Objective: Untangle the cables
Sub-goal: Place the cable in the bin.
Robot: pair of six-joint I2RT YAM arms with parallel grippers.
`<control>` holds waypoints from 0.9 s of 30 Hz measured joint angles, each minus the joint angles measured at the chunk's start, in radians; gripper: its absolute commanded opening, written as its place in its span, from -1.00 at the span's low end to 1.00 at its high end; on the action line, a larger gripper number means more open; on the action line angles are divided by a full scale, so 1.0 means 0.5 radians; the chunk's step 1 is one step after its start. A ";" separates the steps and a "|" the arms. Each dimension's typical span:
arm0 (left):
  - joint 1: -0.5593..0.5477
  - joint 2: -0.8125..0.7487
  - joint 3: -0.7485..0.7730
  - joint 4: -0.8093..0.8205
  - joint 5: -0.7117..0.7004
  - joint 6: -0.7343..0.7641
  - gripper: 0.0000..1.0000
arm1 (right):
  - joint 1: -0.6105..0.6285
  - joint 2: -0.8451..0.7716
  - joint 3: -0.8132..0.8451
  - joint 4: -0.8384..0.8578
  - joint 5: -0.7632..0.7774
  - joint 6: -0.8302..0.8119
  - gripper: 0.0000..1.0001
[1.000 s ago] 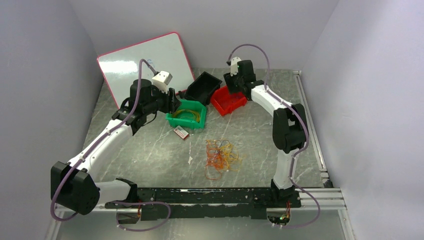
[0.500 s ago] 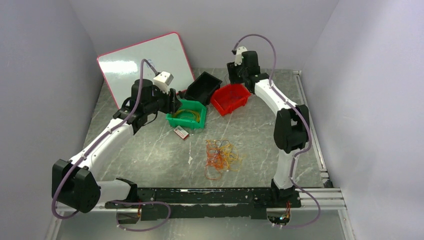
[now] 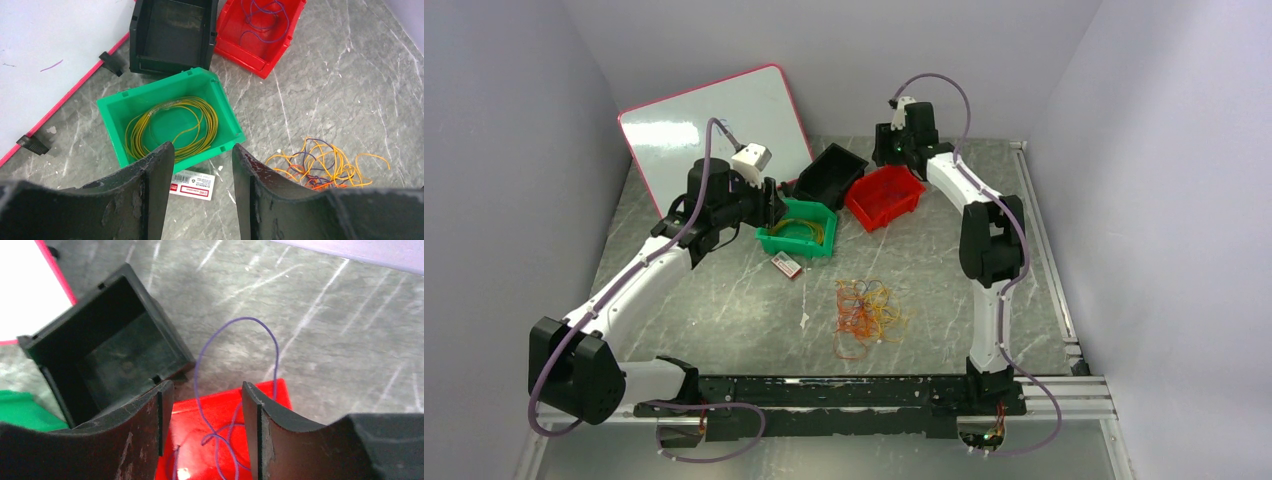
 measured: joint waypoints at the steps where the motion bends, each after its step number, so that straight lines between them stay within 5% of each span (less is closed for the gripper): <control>1: 0.000 0.000 0.000 -0.001 0.000 0.000 0.03 | 0.000 0.000 -0.001 0.012 -0.019 0.035 0.11; 27: 0.000 0.000 0.000 -0.005 0.000 0.002 0.02 | 0.004 0.134 -0.053 0.333 0.005 0.745 -0.07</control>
